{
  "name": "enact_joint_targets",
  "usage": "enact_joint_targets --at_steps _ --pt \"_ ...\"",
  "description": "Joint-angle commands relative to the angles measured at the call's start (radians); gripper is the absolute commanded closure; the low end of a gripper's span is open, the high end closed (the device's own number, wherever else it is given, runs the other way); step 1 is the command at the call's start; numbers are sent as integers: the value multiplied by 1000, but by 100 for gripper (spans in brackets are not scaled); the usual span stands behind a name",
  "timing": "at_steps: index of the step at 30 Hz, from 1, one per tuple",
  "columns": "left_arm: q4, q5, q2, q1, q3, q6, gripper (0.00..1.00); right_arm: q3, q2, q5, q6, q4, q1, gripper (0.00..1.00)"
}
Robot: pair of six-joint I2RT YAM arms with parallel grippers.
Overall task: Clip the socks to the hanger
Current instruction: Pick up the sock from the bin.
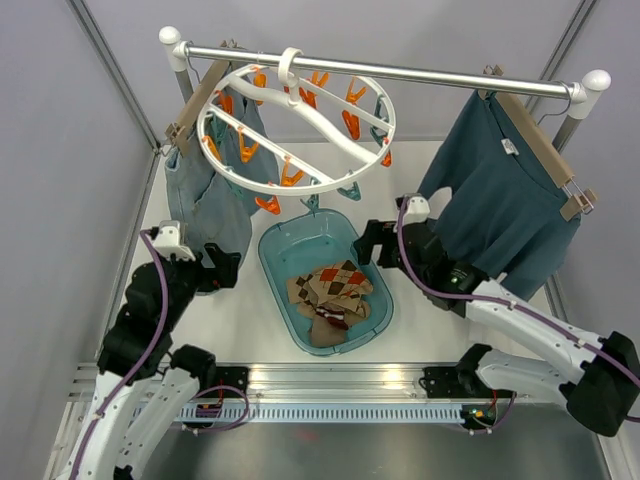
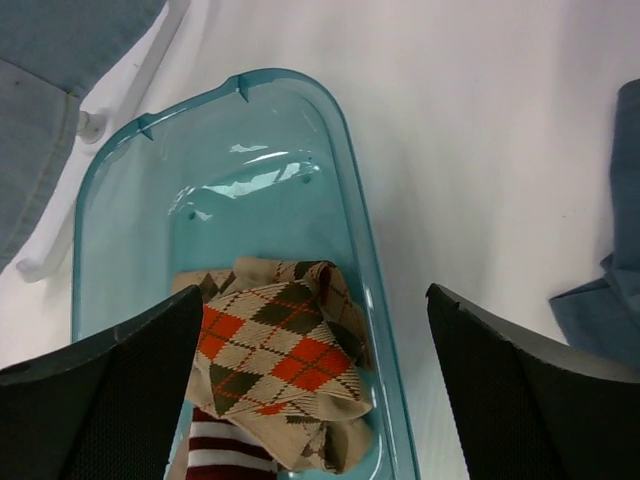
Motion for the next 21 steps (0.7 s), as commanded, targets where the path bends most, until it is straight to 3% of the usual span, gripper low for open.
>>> enact_joint_targets --at_steps 1,4,7,14,21 --pt "18 30 0 4 -8 -8 0 67 24 102 -49 -34 55 2" --pt "18 33 3 4 -7 -8 0 96 72 240 -68 -89 176 2" --pt "18 34 3 4 -7 -8 0 102 128 345 -77 -106 288 11" --pt "18 38 10 4 -10 -8 0 76 246 363 -89 -56 410 30" --pt "20 44 17 4 -10 -7 0 76 319 351 -91 -14 443 34"
